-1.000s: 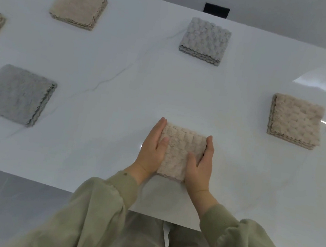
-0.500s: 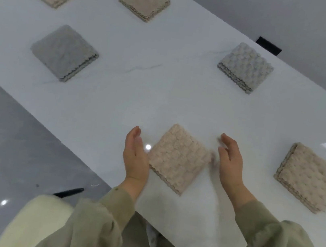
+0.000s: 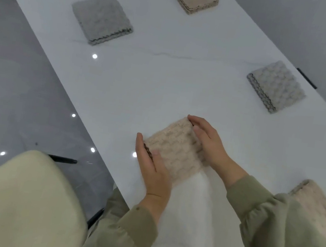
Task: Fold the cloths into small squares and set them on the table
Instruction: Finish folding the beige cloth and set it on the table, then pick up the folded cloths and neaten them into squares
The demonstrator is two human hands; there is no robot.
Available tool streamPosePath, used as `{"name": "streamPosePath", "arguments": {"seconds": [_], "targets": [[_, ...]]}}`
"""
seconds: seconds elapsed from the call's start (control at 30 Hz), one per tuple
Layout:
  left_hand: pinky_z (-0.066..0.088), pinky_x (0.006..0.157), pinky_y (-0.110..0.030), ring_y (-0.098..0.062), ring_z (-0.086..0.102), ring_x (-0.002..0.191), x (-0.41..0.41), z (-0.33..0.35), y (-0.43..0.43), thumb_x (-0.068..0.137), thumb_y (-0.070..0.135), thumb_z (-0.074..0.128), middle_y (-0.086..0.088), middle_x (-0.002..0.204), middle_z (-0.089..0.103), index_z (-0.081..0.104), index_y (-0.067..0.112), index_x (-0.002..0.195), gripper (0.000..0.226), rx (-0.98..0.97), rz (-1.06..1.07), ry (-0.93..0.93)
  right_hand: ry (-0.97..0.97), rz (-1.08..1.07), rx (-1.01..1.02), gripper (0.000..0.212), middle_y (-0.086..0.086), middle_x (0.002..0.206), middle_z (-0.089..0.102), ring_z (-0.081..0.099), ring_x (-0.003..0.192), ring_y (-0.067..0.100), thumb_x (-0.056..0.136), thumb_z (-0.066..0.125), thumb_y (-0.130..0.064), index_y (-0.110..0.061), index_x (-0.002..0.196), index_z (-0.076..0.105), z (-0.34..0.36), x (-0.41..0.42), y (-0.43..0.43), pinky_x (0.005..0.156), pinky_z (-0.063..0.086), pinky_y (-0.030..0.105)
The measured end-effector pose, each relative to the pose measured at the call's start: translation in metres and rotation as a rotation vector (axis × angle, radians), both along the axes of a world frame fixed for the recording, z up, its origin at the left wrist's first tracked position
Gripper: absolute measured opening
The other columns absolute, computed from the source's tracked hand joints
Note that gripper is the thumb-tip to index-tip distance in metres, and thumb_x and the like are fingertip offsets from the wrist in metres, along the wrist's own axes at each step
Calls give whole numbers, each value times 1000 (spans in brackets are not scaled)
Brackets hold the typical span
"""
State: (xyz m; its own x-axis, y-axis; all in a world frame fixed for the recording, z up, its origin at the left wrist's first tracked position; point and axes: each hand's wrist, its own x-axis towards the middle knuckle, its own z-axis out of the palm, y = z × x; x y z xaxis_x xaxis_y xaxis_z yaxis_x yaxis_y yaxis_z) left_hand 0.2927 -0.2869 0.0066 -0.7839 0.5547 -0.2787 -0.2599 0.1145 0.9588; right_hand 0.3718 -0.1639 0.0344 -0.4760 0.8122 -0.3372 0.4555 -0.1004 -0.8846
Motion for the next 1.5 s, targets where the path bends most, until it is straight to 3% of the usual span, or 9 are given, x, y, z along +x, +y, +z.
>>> {"name": "streamPosePath", "arguments": {"seconds": [0.3, 0.6, 0.77, 0.9, 0.97, 1.07, 1.17, 1.3, 1.5], "targets": [[22, 116, -25, 3, 22, 139, 5, 3, 1, 95, 28, 33, 11, 152, 23, 19, 20, 148, 56, -2, 32, 10, 22, -29, -5, 49, -10, 125, 58, 53, 116, 4, 85, 43, -40, -19, 128, 55, -1, -4, -2, 98, 41, 26], [16, 115, -17, 3, 15, 140, -2, 8, -4, 91, 23, 35, 6, 153, 19, 19, 18, 147, 58, -57, -90, 131, -25, -2, 44, 41, -11, 125, 56, 52, 109, -3, 92, 44, -38, -22, 128, 53, 11, -7, -7, 89, 39, 14], [6, 114, -12, -1, 5, 143, -42, 28, -4, 92, 20, 34, 10, 154, 11, 25, 18, 146, 54, -105, -366, 487, -151, 10, 147, 42, -19, 147, 32, 28, 135, 2, 99, 38, -35, -22, 138, 43, 27, -4, -10, 109, 23, 23], [-3, 117, -37, -15, -2, 146, -84, 47, 18, 89, 33, 23, -3, 157, 14, 26, 13, 147, 62, -250, -762, 1019, -294, 27, 325, 41, -5, 156, 19, 21, 142, 10, 99, 39, -33, -19, 137, 42, 38, -7, -12, 111, 19, 25], [2, 114, -48, -25, 5, 146, -103, 55, 33, 90, 35, 25, -9, 156, 19, 28, 14, 146, 60, -366, -870, 1335, -414, 46, 460, 44, 2, 157, 16, 19, 143, 17, 98, 39, -33, -15, 138, 41, 44, -13, -11, 116, 14, 34], [9, 111, -56, -31, 15, 144, -129, 65, 58, 91, 38, 33, -12, 154, 25, 34, 16, 145, 59, -442, -951, 1606, -649, 71, 634, 52, 8, 158, 12, 12, 145, 23, 98, 30, -39, -11, 141, 36, 52, -29, -7, 117, 4, 41], [8, 109, -57, -32, 17, 144, -155, 74, 90, 90, 46, 27, -12, 154, 26, 34, 18, 145, 62, -438, -979, 1723, -785, 21, 728, 66, 10, 157, 12, 10, 146, 25, 92, 17, -49, -10, 143, 34, 58, -52, 0, 116, 1, 44], [-14, 109, -53, -25, -21, 141, -191, 88, 134, 95, 51, 27, -7, 159, -4, 3, 22, 150, 67, -355, -1113, 1750, -885, -121, 716, 70, 10, 157, 14, 10, 146, 26, 90, 16, -51, -10, 144, 32, 65, -90, 13, 115, 2, 46], [-18, 108, -52, -26, -30, 138, -240, 107, 192, 97, 52, 20, -6, 156, -21, -21, 25, 142, 68, -218, -1279, 1855, -953, -334, 583, 72, 9, 157, 13, 8, 146, 25, 89, 14, -53, -12, 145, 30, 76, -142, 28, 115, -1, 46]]}}
